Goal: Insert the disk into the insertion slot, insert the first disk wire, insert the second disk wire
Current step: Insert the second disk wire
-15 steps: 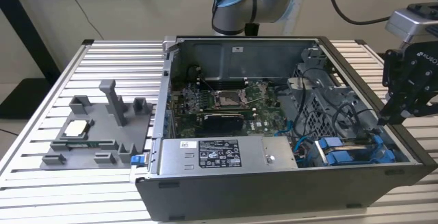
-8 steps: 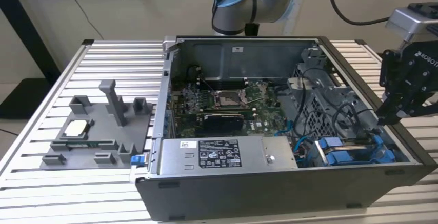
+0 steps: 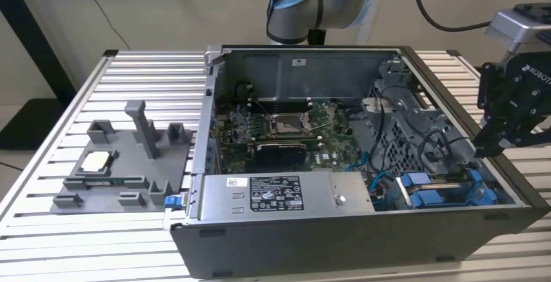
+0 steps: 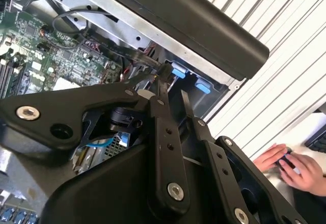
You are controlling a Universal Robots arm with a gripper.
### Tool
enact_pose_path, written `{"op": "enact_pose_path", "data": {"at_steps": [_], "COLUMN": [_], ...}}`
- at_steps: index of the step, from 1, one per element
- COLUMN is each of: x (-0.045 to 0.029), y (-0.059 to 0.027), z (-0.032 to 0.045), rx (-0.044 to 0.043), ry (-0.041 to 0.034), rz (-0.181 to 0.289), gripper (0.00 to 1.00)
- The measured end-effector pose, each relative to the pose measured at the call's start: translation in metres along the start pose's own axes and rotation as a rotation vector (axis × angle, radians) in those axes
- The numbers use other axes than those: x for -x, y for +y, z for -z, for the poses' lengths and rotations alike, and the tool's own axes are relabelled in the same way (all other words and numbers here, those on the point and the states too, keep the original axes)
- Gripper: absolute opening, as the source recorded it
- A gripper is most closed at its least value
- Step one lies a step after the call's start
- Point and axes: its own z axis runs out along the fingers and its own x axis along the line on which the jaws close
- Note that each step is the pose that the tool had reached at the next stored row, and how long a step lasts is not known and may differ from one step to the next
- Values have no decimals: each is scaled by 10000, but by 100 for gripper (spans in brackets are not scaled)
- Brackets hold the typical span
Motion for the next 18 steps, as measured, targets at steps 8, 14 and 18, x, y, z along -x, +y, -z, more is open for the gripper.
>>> {"op": "enact_pose_path", "data": {"at_steps": [8,14,18], "x": [0,-1,-1], "y": [-40,-73,-86], "z": [-12,-24,-53], "rx": [-1,4,8], "ry": [-38,-61,-105], "rz": [1,0,3], "gripper": [27,27,27]}}
